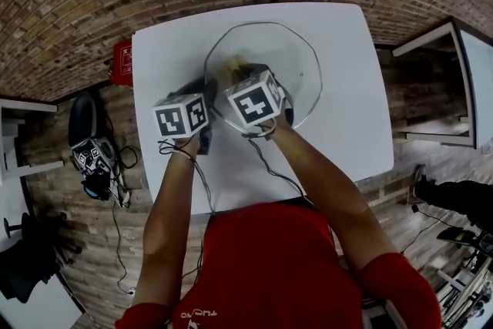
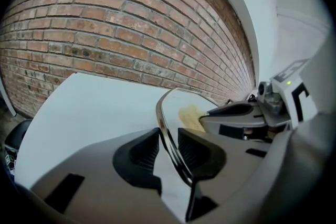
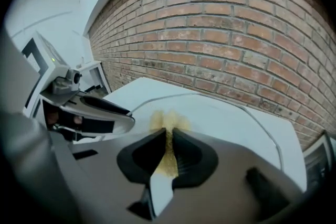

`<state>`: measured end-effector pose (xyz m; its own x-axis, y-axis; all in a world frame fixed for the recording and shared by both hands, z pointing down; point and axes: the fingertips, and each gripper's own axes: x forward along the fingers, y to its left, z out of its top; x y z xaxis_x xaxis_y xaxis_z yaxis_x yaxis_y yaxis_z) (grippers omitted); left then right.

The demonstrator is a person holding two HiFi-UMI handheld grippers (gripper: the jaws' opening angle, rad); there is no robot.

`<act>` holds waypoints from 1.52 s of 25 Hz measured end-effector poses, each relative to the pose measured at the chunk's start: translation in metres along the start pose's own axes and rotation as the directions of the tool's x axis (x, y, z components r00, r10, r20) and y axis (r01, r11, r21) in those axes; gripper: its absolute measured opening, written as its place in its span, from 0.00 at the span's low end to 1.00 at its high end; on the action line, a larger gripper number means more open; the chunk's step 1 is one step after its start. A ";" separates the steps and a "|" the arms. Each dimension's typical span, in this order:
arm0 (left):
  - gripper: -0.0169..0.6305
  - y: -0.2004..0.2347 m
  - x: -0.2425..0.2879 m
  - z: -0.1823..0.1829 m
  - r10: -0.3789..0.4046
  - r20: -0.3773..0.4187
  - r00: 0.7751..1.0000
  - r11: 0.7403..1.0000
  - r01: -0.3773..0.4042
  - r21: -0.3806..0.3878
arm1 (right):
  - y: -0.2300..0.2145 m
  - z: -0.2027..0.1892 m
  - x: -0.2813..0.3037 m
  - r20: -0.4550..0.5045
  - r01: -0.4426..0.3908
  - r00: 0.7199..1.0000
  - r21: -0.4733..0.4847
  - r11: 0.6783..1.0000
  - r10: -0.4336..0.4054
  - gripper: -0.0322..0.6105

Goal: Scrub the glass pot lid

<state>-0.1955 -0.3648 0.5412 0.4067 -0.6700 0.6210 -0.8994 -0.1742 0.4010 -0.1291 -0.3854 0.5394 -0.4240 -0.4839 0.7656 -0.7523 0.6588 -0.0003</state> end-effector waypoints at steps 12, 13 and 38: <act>0.21 0.000 -0.002 -0.003 -0.008 0.004 1.000 1.000 0.008 -0.008 | -0.137 -0.065 -0.062 -0.085 0.277 0.959 0.100 0.956 -0.269 0.13; 0.21 0.000 -0.002 -0.003 -0.007 0.005 1.000 1.000 0.007 -0.010 | -0.137 -0.067 -0.064 -0.079 0.276 0.960 0.105 0.955 -0.269 0.13; 0.21 -0.004 -0.006 -0.007 0.026 0.014 1.000 1.000 -0.026 -0.007 | -0.027 -0.099 -0.090 -0.076 0.030 0.997 0.090 0.996 -0.023 0.13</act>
<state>-0.1933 -0.3551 0.5407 0.3807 -0.6846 0.6216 -0.9086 -0.1520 0.3891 -0.0204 -0.3025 0.5345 -0.3670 -0.4533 0.8123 -0.8068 0.5898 -0.0354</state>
